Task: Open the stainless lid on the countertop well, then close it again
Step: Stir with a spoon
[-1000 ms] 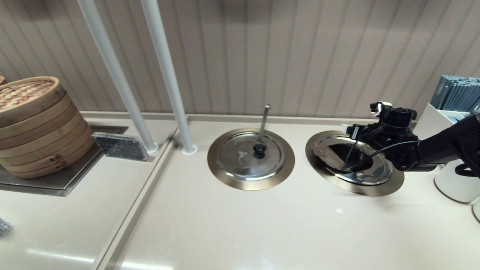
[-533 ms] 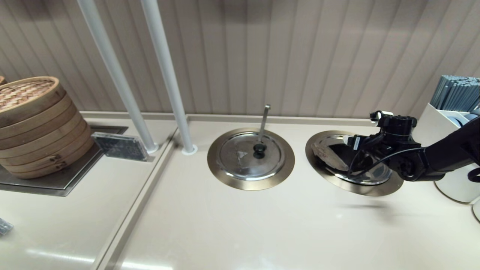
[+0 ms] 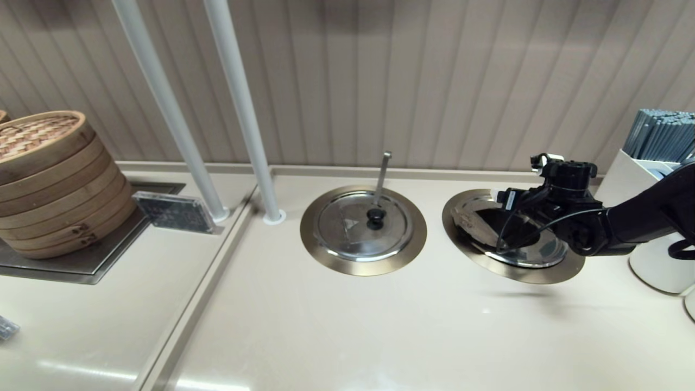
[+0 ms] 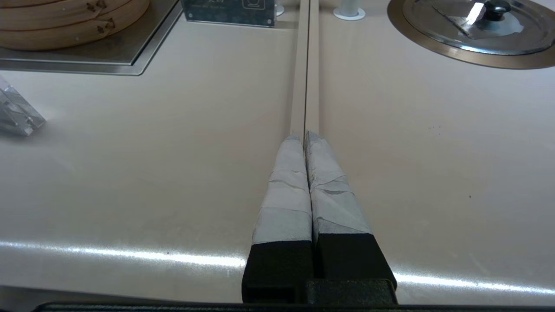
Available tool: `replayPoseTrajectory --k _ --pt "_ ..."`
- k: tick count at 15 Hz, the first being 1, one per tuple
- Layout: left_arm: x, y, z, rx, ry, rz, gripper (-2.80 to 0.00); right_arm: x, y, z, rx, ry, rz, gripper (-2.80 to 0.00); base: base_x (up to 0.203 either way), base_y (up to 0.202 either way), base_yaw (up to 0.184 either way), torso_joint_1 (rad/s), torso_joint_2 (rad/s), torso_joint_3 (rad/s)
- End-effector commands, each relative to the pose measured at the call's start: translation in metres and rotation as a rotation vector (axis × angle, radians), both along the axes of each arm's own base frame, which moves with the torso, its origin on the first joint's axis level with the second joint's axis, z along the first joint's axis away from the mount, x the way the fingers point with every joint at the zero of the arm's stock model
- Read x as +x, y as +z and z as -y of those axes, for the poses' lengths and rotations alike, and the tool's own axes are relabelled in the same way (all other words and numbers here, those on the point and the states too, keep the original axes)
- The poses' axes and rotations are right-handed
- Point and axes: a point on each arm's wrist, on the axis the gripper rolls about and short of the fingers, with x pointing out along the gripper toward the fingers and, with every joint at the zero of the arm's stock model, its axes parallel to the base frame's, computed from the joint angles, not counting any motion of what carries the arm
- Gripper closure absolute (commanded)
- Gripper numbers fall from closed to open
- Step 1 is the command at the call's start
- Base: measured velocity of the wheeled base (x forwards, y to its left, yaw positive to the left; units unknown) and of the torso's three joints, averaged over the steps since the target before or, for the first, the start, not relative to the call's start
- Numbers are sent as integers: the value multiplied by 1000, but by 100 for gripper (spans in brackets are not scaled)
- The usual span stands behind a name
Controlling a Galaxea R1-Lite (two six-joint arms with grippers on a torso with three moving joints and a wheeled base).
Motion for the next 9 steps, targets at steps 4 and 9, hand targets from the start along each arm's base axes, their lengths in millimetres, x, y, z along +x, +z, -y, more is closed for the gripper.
replayPoseTrajectory --k 4,9 --pt "0 0 0 0 0 1 0 48 1 18 -13 -14 4 -280 0 0 0 0 0 0" --pt "0 0 0 0 0 -1 0 67 -4 5 -50 28 -33 -280 0 0 0 0 0 0"
